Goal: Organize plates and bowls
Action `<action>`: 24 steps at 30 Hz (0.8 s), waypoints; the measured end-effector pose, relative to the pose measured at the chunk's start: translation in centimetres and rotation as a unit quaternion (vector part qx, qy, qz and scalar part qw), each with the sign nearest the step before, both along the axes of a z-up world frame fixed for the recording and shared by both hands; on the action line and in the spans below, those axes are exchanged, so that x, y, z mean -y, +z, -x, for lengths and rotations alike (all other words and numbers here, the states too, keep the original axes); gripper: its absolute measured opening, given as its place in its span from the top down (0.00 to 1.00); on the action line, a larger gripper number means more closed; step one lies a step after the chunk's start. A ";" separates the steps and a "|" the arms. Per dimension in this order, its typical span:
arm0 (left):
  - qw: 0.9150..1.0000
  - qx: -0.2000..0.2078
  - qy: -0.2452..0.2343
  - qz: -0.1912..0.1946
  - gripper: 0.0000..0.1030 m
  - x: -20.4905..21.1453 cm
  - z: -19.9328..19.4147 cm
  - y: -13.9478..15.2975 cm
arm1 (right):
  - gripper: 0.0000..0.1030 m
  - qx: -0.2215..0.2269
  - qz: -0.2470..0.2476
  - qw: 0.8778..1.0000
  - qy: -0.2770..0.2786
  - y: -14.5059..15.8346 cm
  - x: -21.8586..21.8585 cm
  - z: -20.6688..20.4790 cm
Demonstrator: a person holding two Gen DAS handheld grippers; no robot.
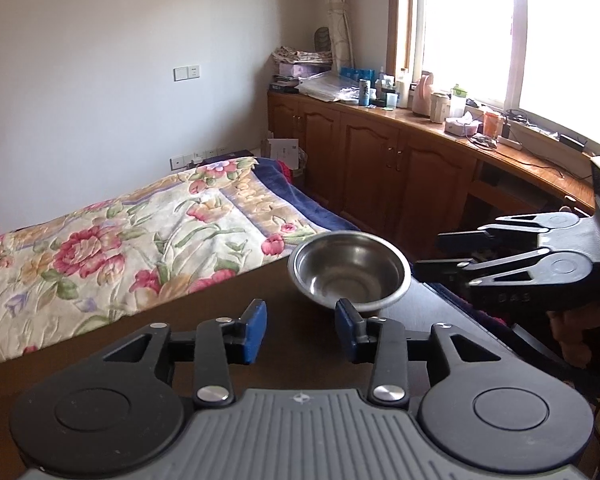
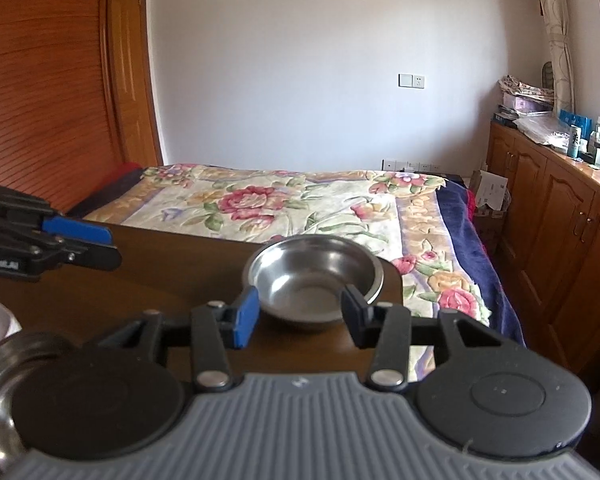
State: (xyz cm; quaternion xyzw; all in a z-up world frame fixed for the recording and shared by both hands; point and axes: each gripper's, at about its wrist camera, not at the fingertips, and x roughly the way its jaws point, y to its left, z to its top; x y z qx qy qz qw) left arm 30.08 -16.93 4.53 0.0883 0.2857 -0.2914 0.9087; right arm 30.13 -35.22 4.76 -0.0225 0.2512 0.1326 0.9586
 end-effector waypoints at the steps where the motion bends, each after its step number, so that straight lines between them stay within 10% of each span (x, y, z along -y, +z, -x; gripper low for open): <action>1: 1.000 -0.002 -0.002 -0.001 0.35 0.3 -0.4 0.0 | 0.53 -0.001 0.002 1.000 -0.002 -0.1 0.0 -0.5; 24: 0.997 -0.076 -0.015 -0.029 0.35 5.6 -7.7 -4.1 | 0.52 -0.056 0.000 0.998 -0.032 -3.1 2.2 -5.9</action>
